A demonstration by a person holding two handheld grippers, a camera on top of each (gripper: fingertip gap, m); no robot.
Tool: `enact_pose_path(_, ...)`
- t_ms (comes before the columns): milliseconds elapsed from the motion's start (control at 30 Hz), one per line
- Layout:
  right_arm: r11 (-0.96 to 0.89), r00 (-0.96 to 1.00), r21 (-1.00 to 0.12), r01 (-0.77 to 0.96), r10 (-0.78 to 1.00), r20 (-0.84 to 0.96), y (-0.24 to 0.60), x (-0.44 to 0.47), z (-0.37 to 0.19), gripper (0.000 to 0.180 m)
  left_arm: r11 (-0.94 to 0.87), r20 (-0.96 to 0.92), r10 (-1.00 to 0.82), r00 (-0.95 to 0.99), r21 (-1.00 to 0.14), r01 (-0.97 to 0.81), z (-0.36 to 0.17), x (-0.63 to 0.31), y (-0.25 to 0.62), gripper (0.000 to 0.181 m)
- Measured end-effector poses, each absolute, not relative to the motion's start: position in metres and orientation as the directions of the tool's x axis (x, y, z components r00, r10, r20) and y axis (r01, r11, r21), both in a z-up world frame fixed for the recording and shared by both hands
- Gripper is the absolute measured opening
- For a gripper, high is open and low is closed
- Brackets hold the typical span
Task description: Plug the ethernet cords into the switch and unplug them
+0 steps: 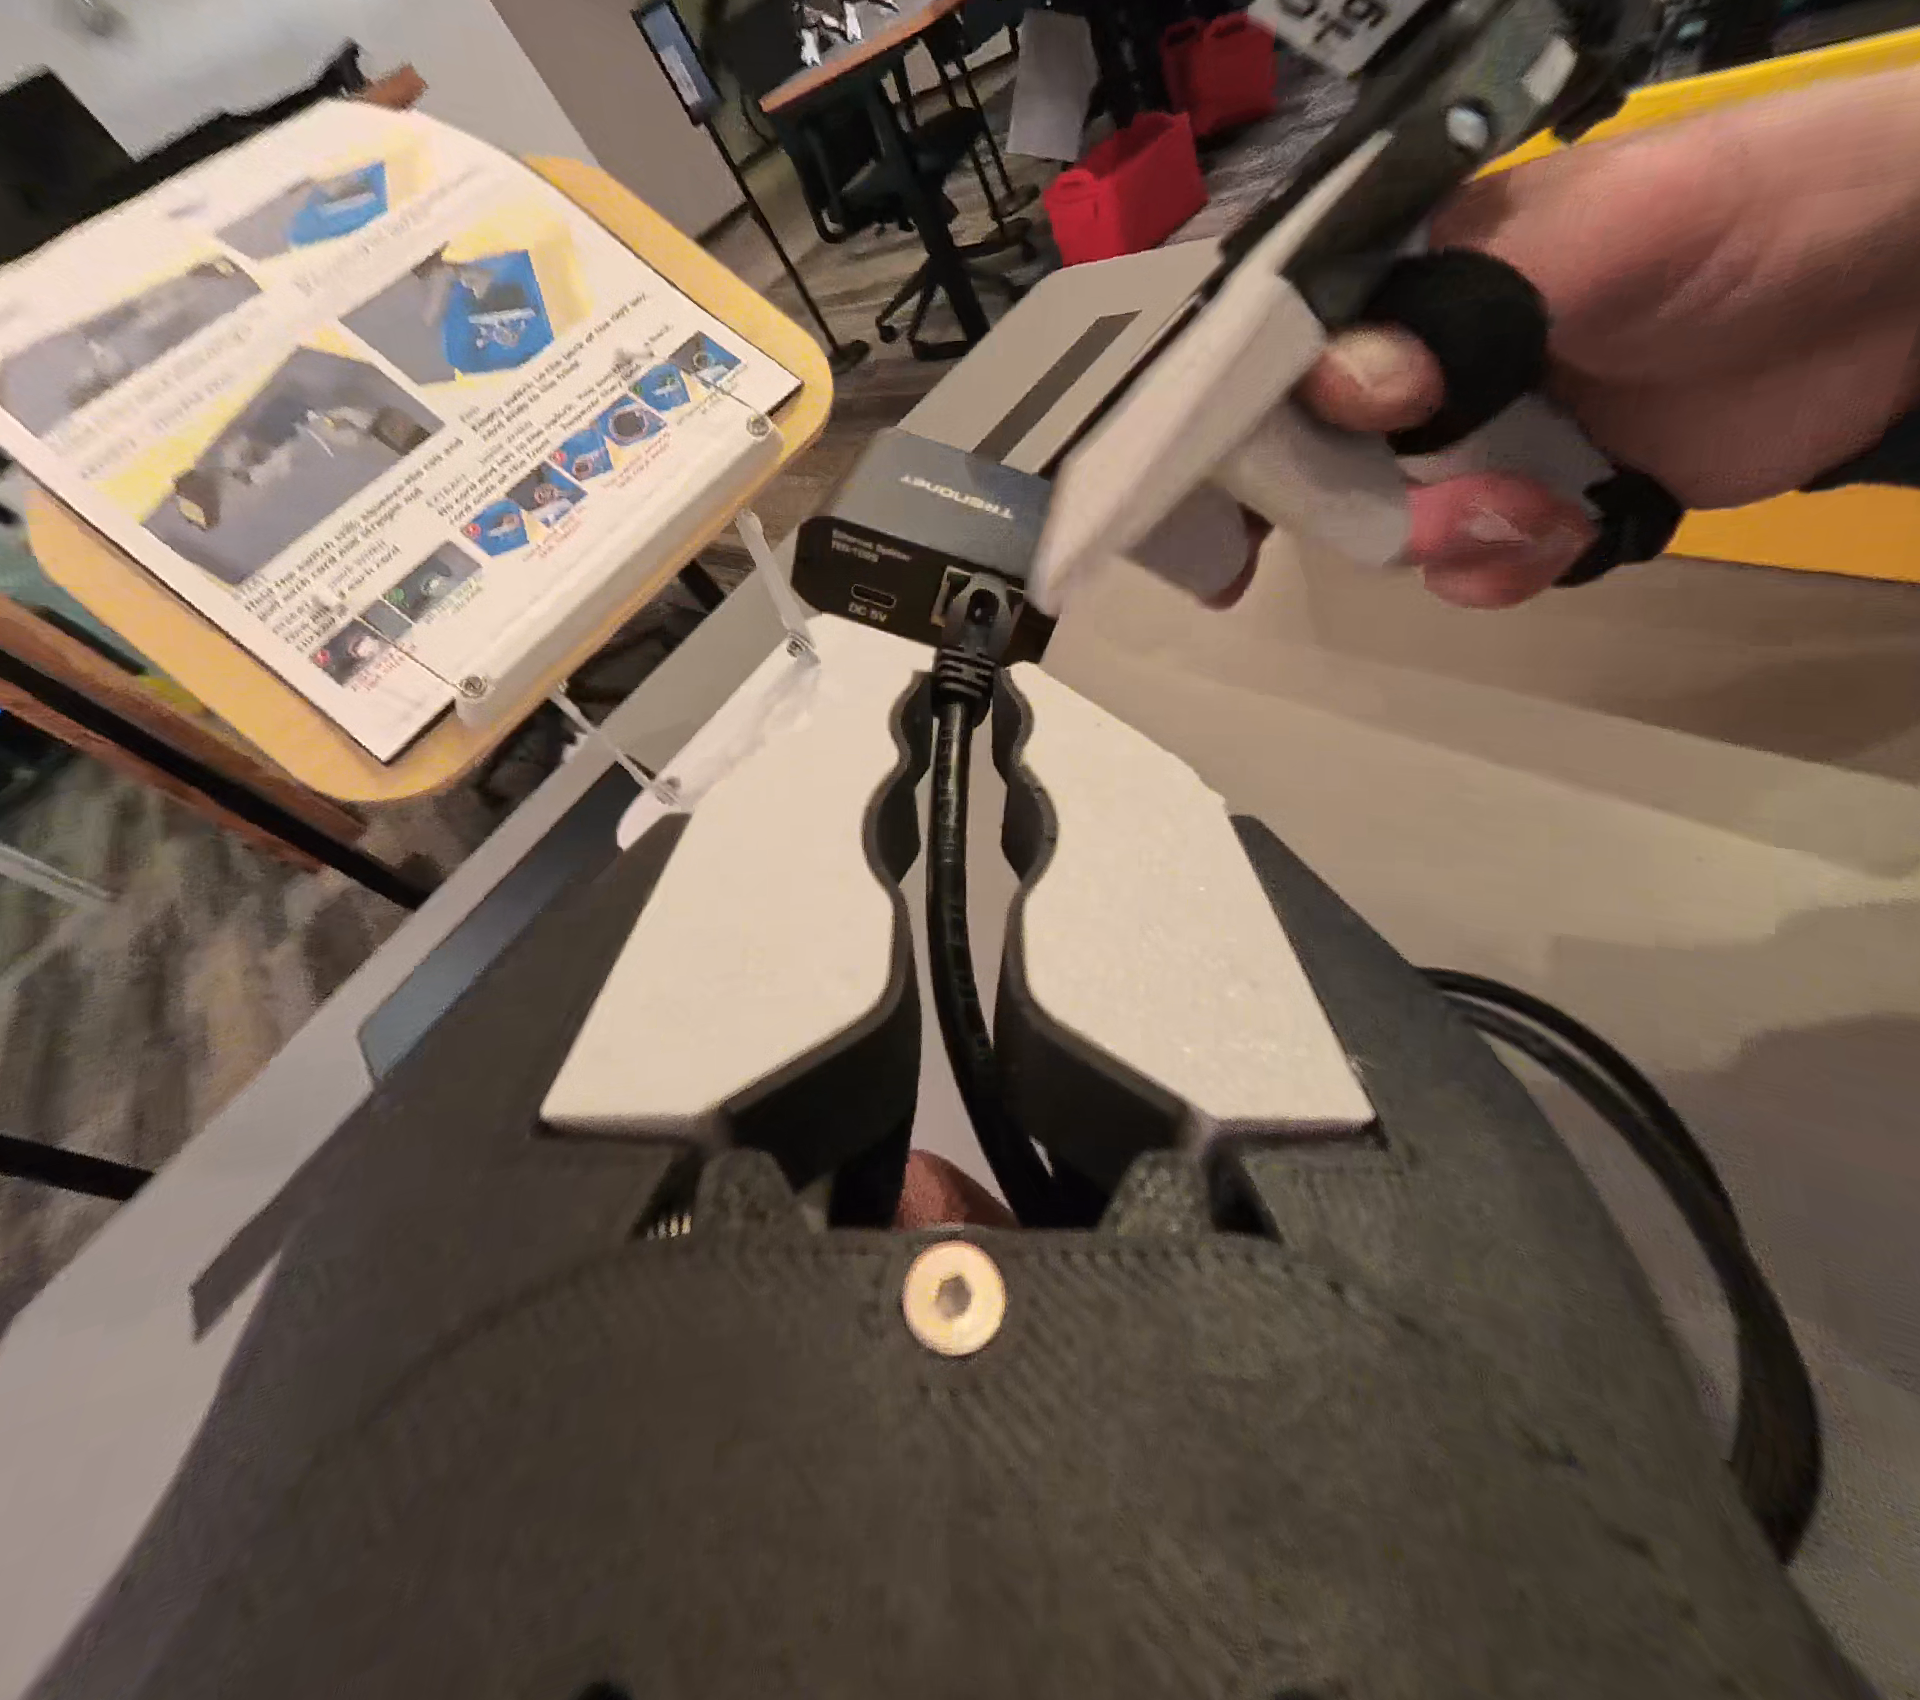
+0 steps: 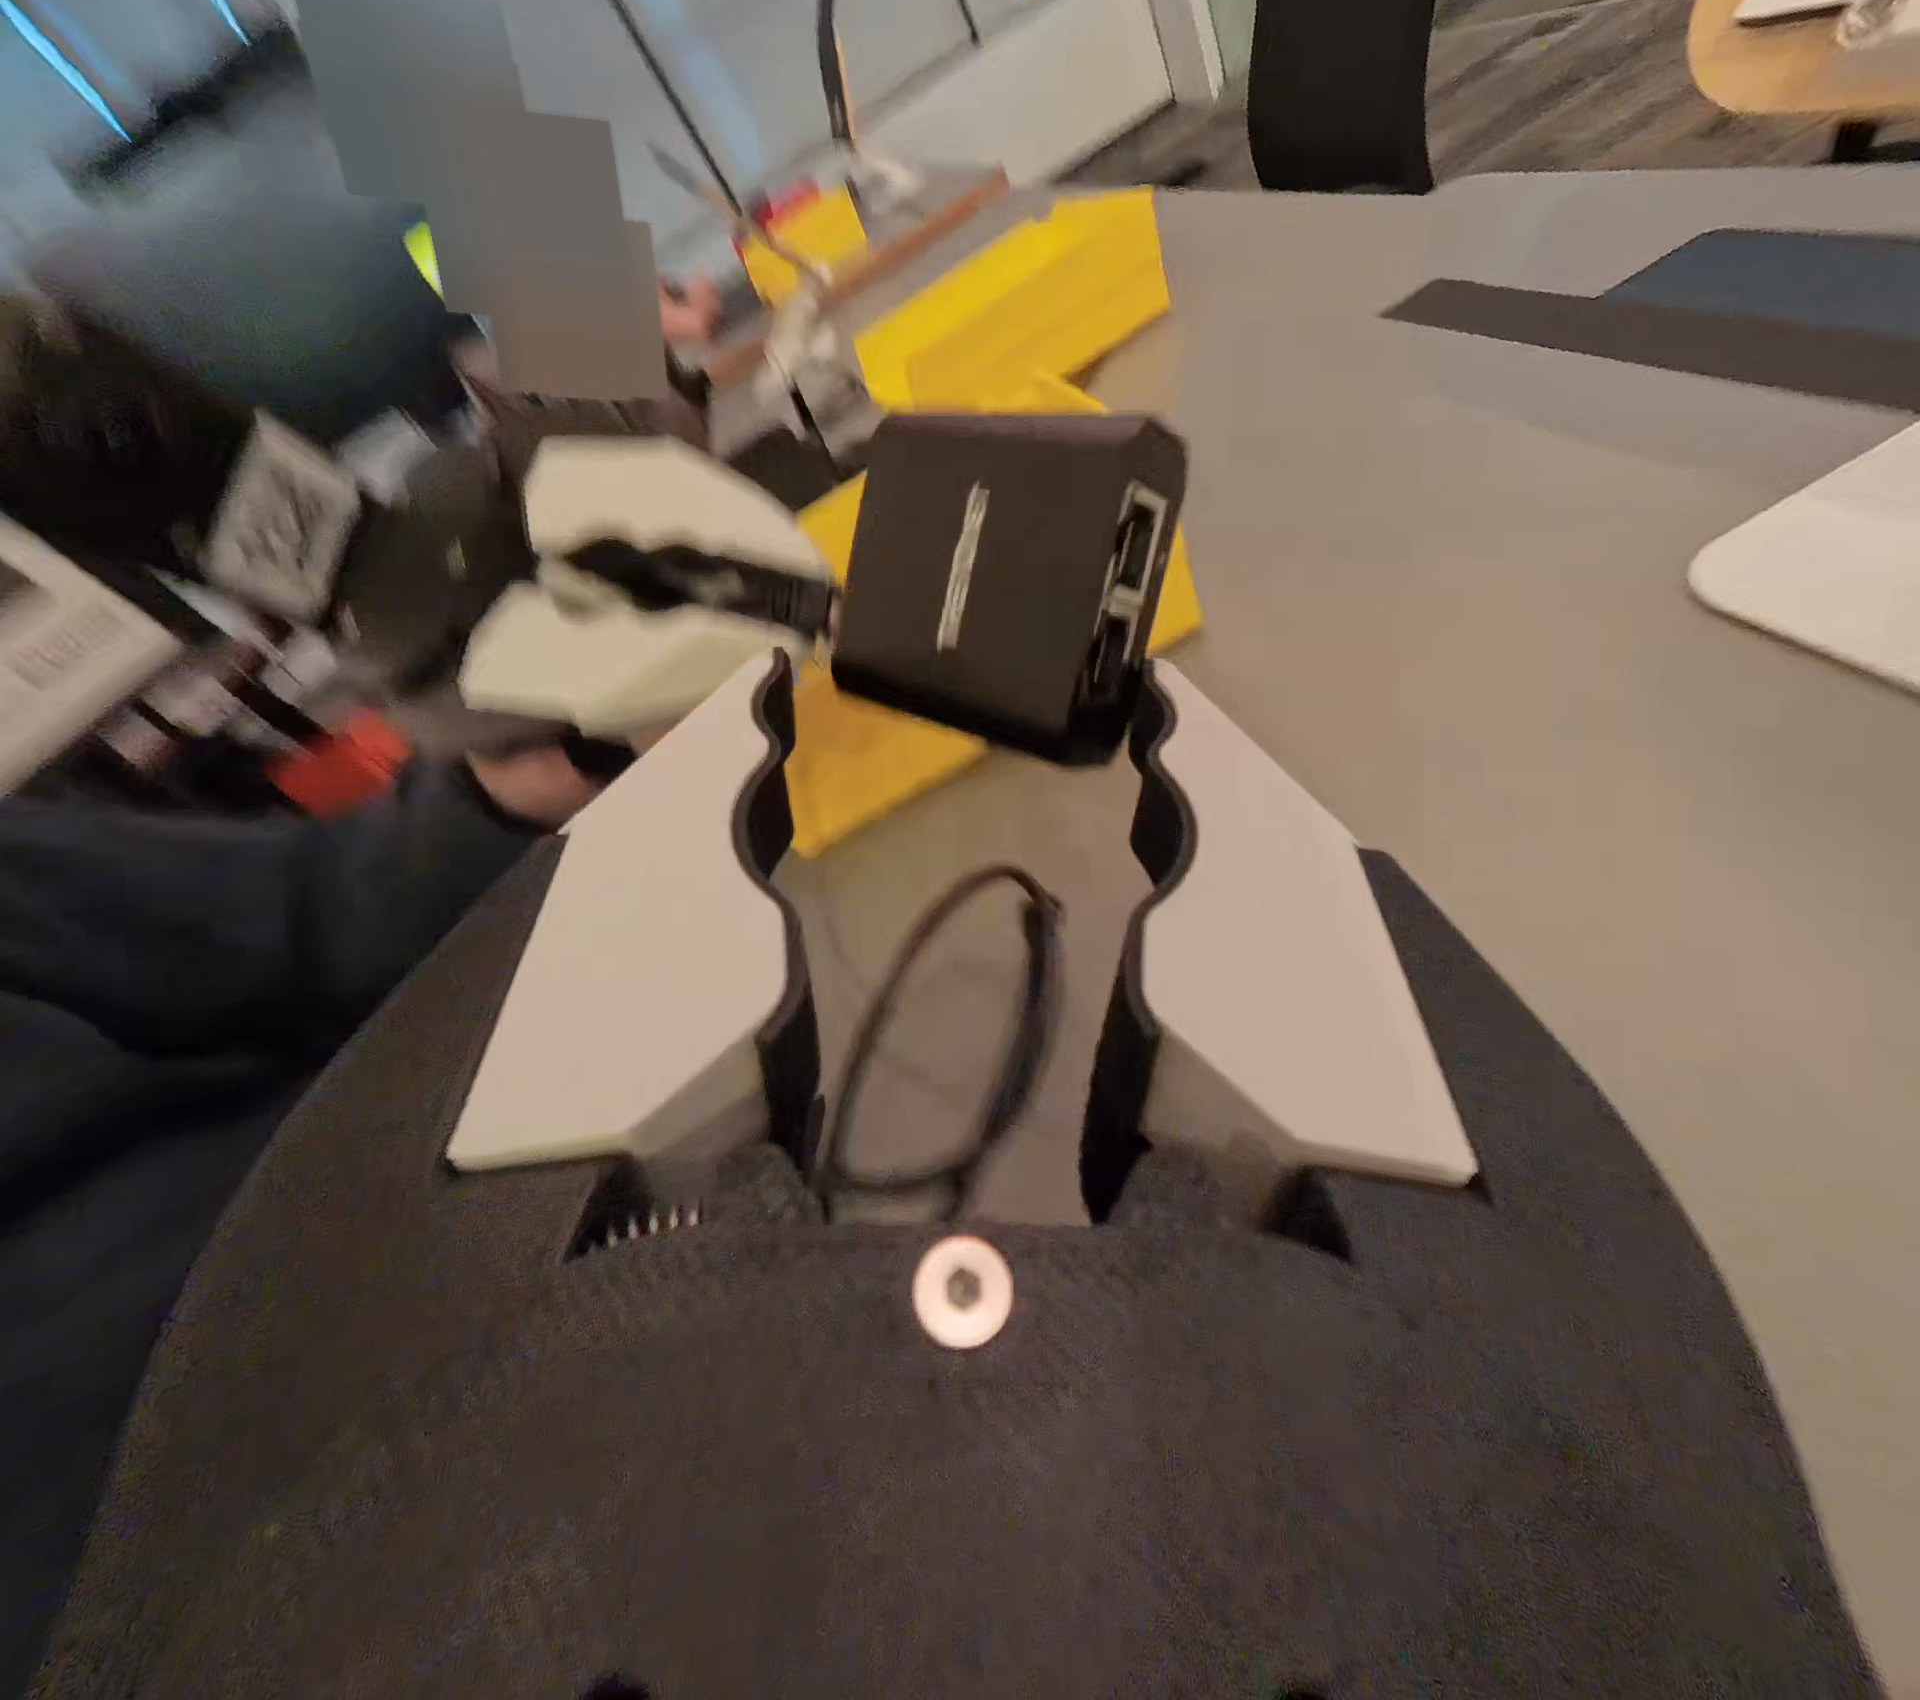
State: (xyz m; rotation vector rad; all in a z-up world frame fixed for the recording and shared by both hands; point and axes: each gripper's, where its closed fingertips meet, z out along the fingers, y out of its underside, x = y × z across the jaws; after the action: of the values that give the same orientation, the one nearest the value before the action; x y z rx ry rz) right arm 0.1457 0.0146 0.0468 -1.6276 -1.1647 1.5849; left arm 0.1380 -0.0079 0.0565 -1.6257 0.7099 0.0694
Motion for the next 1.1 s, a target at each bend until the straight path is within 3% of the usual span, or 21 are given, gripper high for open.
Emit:
enact_pose_path(67, -0.543, -0.129, -0.831, 0.121, 0.821, -0.556, 0.018, 0.144, 0.053, 0.068, 0.029, -0.482, -0.355, 0.801, -0.862, -0.506, 0.056, 0.144, -0.008, 0.011)
enact_pose_path(200, -0.633, -0.231, -0.773, 0.031, 0.748, -0.622, 0.019, 0.147, 0.068, 0.048, 0.116, -0.494, -0.312, 0.812, -0.868, -0.483, 0.060, 0.154, -0.012, 0.011)
enact_pose_path(333, -0.616, -0.252, -0.788, 0.009, 0.761, -0.598, 0.019, 0.147, 0.069, 0.042, 0.118, -0.468, -0.295, 0.833, -0.883, -0.454, 0.055, 0.153, -0.012, 0.011)
enact_pose_path(367, -0.618, -0.287, -0.786, -0.025, 0.757, -0.587, 0.019, 0.151, 0.077, 0.027, 0.101, -0.469, -0.317, 0.824, -0.881, -0.462, 0.051, 0.154, -0.011, 0.011)
enact_pose_path(400, -0.606, -0.279, -0.795, -0.020, 0.767, -0.578, 0.019, 0.151, 0.079, 0.024, 0.083, -0.473, -0.327, 0.818, -0.877, -0.474, 0.046, 0.154, -0.009, 0.011)
enact_pose_path(467, -0.476, -0.185, -0.879, 0.026, 0.862, -0.472, 0.022, 0.148, 0.074, 0.022, 0.114, -0.468, -0.358, 0.808, -0.881, -0.460, 0.050, 0.157, -0.014, 0.007)
enact_pose_path(567, -0.371, -0.149, -0.925, 0.088, 0.913, -0.380, 0.021, 0.148, 0.076, 0.022, 0.129, -0.455, -0.380, 0.806, -0.888, -0.441, 0.063, 0.153, -0.019, 0.021)
enact_pose_path(700, -0.097, -0.171, -0.941, 0.323, 0.972, -0.159, 0.006, 0.148, 0.059, 0.023, 0.128, -0.477, -0.373, 0.796, -0.876, -0.465, 0.086, 0.135, -0.023, 0.033)
enact_pose_path(767, 0.064, -0.224, -0.889, 0.453, 0.974, -0.044, -0.006, 0.149, 0.046, 0.023, 0.082, -0.495, -0.416, 0.763, -0.856, -0.511, 0.088, 0.133, -0.023, 0.040)
enact_pose_path(900, 0.319, -0.383, -0.768, 0.556, 0.918, 0.104, -0.035, 0.145, 0.033, 0.023, -0.060, -0.478, -0.581, 0.658, -0.782, -0.621, 0.058, 0.141, -0.027, 0.050)
enact_pose_path(1033, 0.511, -0.495, -0.608, 0.607, 0.842, 0.214, -0.049, 0.149, 0.013, 0.022, -0.116, -0.332, -0.741, 0.584, -0.793, -0.598, 0.032, 0.155, -0.046, 0.028)
enact_pose_path(1100, 0.572, -0.544, -0.552, 0.606, 0.805, 0.238, -0.055, 0.152, 0.004, 0.022, -0.119, -0.304, -0.777, 0.551, -0.788, -0.604, 0.022, 0.158, -0.053, 0.027)
